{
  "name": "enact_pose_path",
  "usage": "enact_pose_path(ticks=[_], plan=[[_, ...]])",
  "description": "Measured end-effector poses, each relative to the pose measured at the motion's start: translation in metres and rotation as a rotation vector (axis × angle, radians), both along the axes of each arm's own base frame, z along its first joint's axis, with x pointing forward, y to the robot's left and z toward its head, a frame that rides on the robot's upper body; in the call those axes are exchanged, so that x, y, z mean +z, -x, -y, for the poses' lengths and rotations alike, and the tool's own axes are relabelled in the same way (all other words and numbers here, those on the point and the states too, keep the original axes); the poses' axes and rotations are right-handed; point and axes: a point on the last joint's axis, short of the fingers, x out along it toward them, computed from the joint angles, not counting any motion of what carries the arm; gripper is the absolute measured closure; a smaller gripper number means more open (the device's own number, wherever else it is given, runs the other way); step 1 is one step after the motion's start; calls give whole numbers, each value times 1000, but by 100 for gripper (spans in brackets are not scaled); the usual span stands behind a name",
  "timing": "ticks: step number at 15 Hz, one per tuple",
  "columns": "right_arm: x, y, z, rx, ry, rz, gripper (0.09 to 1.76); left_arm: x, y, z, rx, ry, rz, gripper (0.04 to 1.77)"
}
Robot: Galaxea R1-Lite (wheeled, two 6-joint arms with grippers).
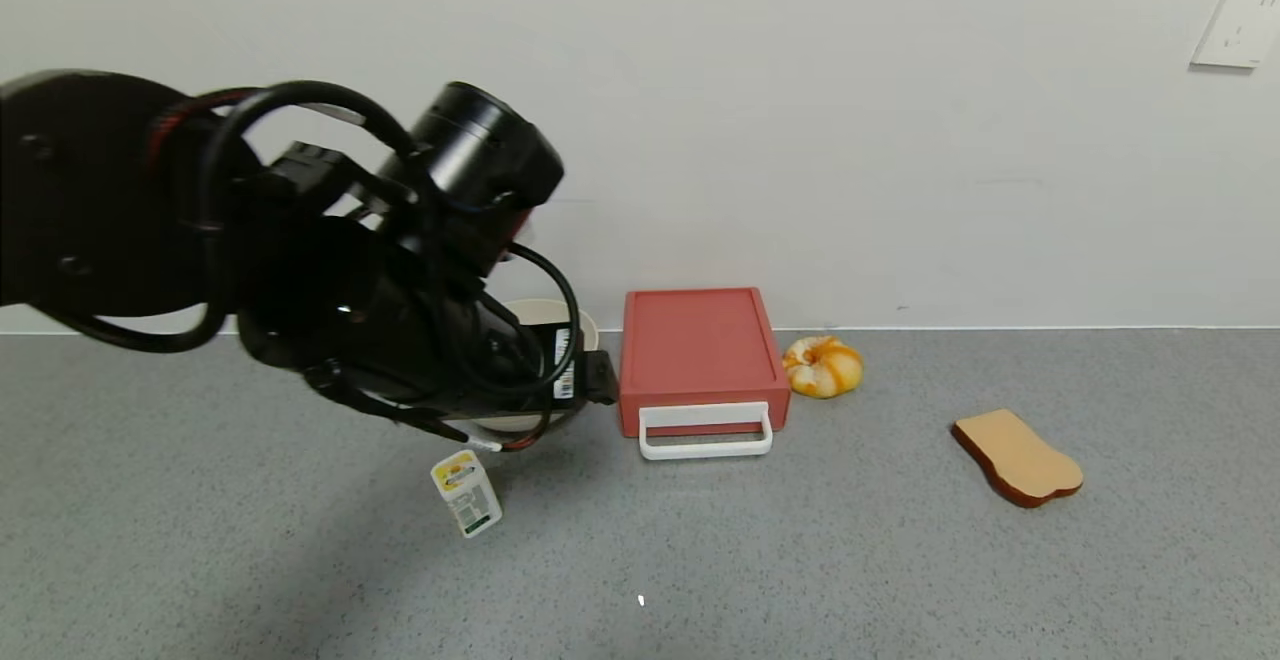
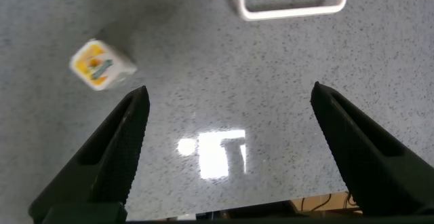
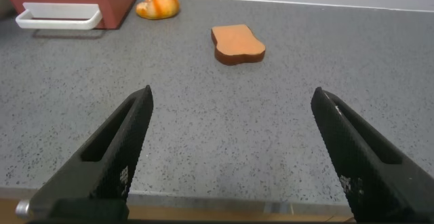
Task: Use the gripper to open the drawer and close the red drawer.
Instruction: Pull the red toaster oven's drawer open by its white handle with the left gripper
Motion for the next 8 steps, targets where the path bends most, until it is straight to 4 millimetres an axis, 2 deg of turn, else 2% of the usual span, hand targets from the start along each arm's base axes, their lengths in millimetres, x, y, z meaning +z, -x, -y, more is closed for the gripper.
enact_pose_path(ticks=[6,8], plan=[[0,0,0,0,0,0,14,-30,-28,67,-23,-2,-83,9],[0,0,0,0,0,0,14,-44,-39,84,-28,-10,-97,9]])
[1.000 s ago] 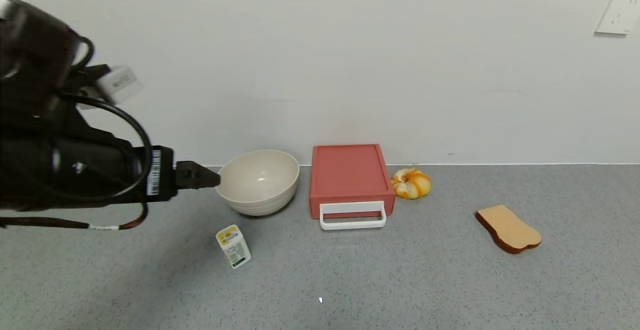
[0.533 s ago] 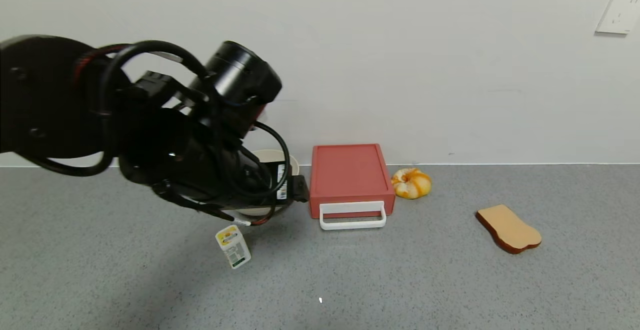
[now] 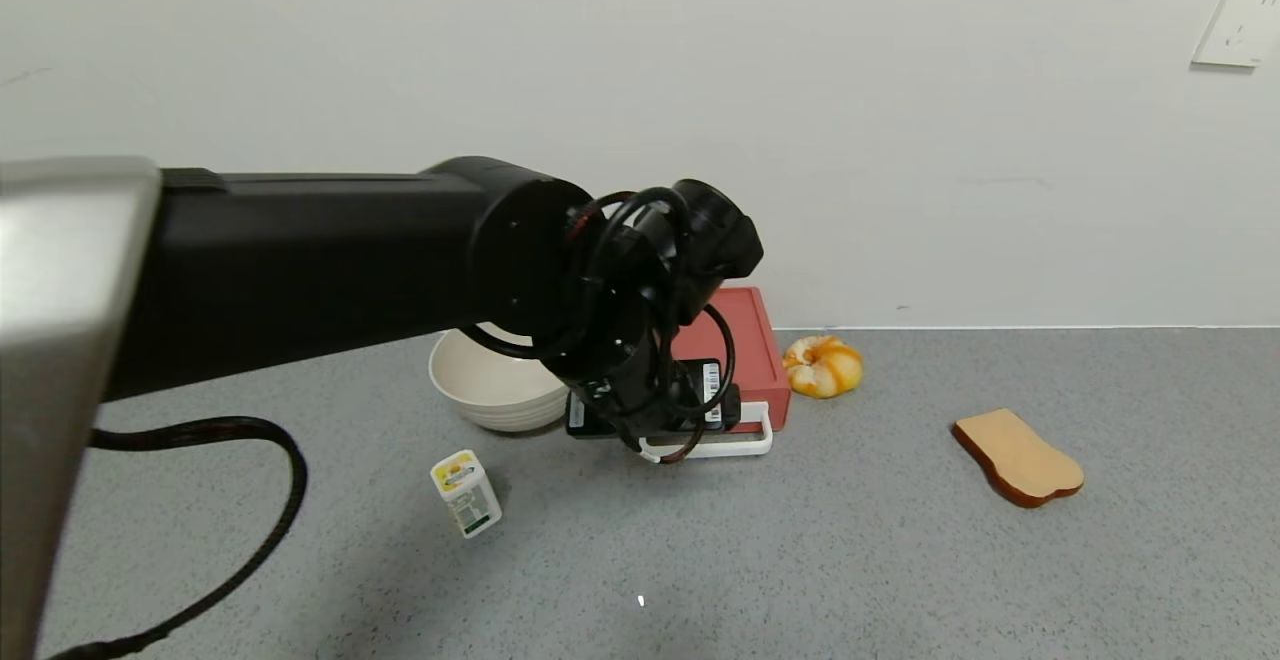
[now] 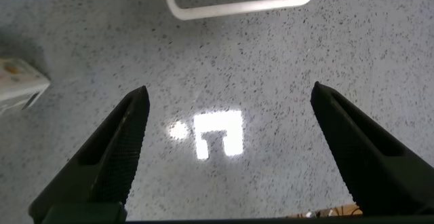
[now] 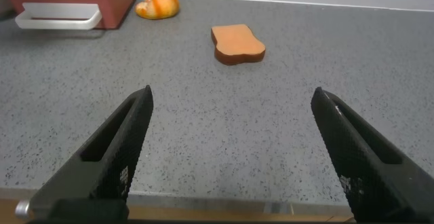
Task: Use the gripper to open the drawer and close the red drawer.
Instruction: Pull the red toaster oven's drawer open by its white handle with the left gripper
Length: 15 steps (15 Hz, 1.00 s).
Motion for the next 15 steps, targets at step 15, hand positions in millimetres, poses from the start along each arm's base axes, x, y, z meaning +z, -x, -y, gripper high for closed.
enact_pose_path(ticks=[15], plan=[[0,0,0,0,0,0,14,-82,-48,51,48,-30,113,9]])
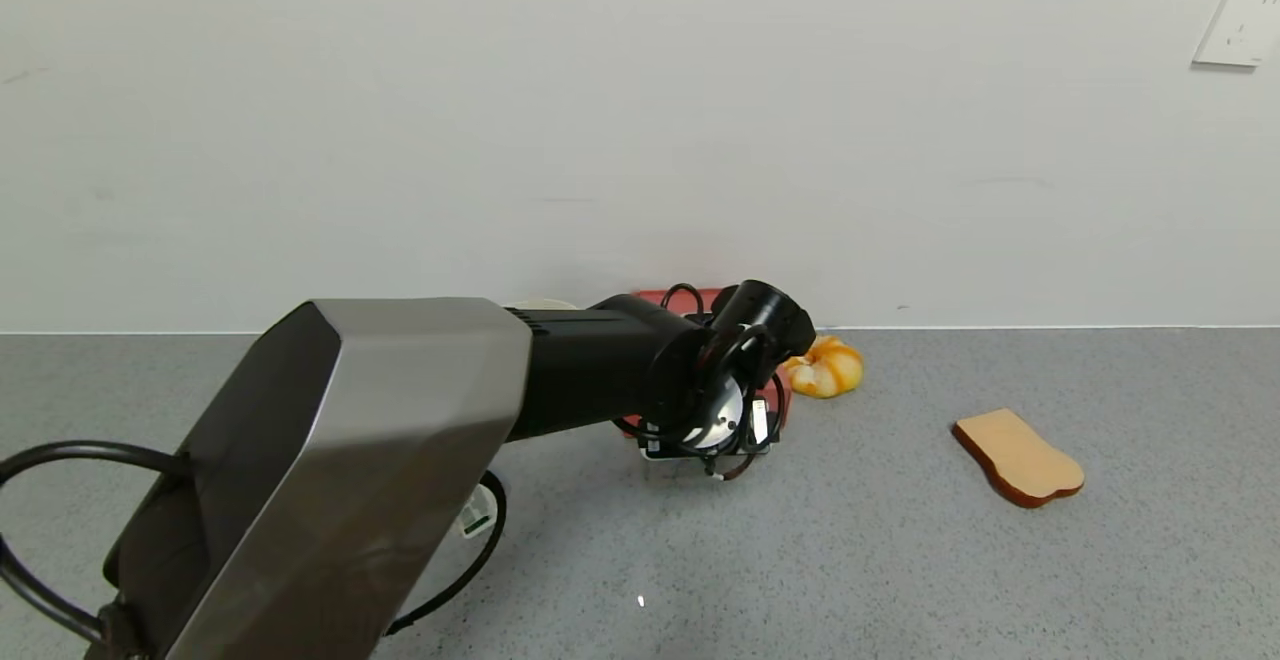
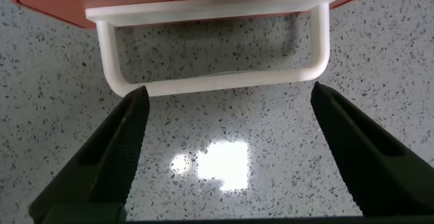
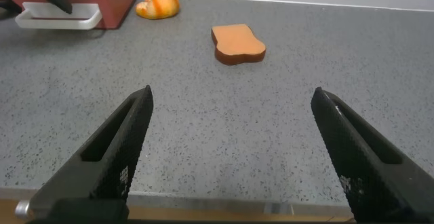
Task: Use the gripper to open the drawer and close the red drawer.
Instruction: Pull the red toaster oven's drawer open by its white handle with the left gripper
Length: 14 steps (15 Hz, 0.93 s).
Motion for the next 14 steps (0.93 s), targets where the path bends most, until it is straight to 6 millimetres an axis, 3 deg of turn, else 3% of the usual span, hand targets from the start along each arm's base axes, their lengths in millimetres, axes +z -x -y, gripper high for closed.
enact_pose_path(ticks=[14], plan=[[0,0,0,0,0,0,14,-18,-14,7,63,-27,100,9]])
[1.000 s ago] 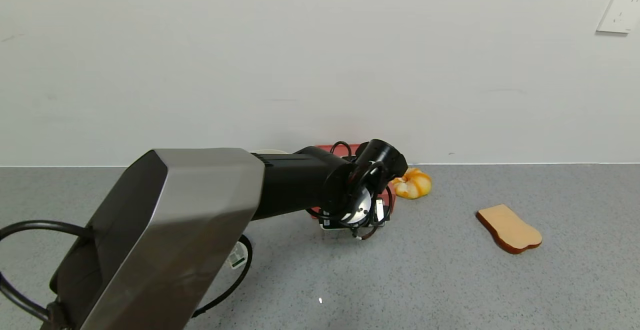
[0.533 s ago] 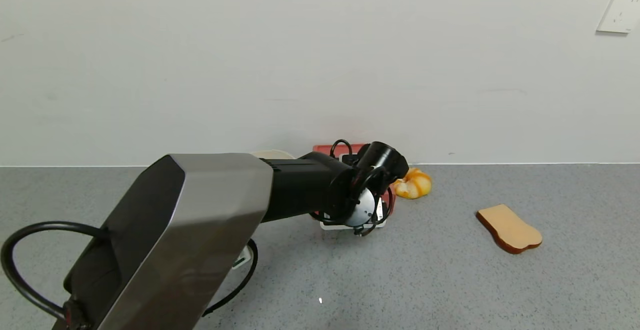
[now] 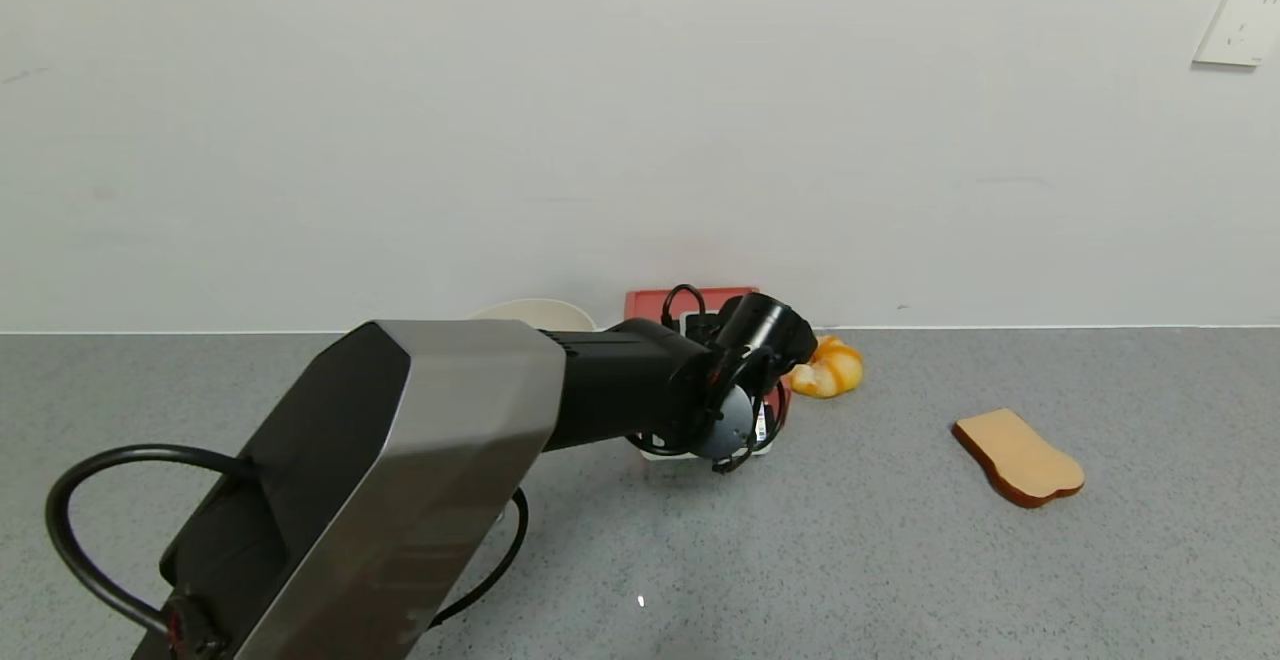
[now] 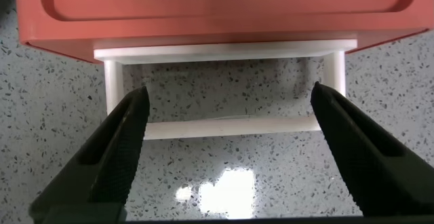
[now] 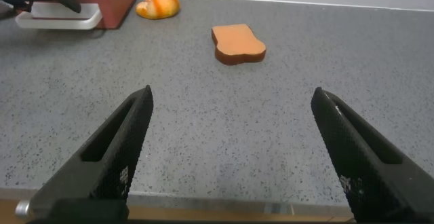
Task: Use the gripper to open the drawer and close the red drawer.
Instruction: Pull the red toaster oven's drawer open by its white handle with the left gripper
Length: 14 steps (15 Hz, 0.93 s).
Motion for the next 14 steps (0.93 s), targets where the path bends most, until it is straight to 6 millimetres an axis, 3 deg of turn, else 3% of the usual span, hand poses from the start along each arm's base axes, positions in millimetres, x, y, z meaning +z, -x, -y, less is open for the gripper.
enact_pose_path(ticks=[14], plan=[[0,0,0,0,1,0,14,-15,-6,2,21,-27,6,9]])
